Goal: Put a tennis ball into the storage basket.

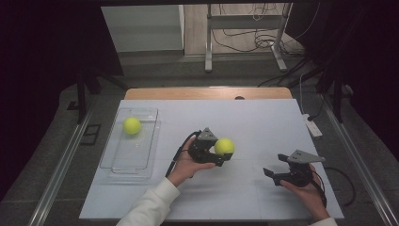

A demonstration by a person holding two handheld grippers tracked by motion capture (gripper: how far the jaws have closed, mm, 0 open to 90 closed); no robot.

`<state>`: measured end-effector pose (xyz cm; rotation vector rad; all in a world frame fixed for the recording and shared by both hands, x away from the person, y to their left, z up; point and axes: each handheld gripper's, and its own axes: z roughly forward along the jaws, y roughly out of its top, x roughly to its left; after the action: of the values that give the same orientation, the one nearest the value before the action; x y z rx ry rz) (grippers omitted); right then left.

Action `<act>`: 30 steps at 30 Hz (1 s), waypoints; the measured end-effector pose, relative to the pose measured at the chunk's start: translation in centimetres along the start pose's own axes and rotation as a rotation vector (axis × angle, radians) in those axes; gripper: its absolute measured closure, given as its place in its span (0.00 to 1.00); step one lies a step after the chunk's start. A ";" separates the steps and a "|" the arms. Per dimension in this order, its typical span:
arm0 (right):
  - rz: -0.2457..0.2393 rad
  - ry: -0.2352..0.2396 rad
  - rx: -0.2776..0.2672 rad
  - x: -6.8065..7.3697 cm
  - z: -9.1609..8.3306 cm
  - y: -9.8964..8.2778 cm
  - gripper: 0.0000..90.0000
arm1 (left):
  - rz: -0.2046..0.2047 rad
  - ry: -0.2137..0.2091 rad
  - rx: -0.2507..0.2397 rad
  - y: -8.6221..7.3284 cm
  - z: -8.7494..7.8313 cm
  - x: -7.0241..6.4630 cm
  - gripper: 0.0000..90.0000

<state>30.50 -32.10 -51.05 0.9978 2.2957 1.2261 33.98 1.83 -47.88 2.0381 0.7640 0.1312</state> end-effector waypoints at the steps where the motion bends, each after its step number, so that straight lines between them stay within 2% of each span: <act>1: 0.000 0.000 0.001 0.0 0.0 0.0 0.16 | -0.001 0.000 -0.001 0.0 -0.1 0.0 0.29; 30: 0.000 -0.005 0.003 -0.1 0.0 0.0 0.16 | -0.021 0.036 -0.055 0.5 -2.4 0.9 0.29</act>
<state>30.52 -32.15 -51.03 1.0012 2.2948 1.2189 34.08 3.89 -46.30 1.9797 0.7953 0.1754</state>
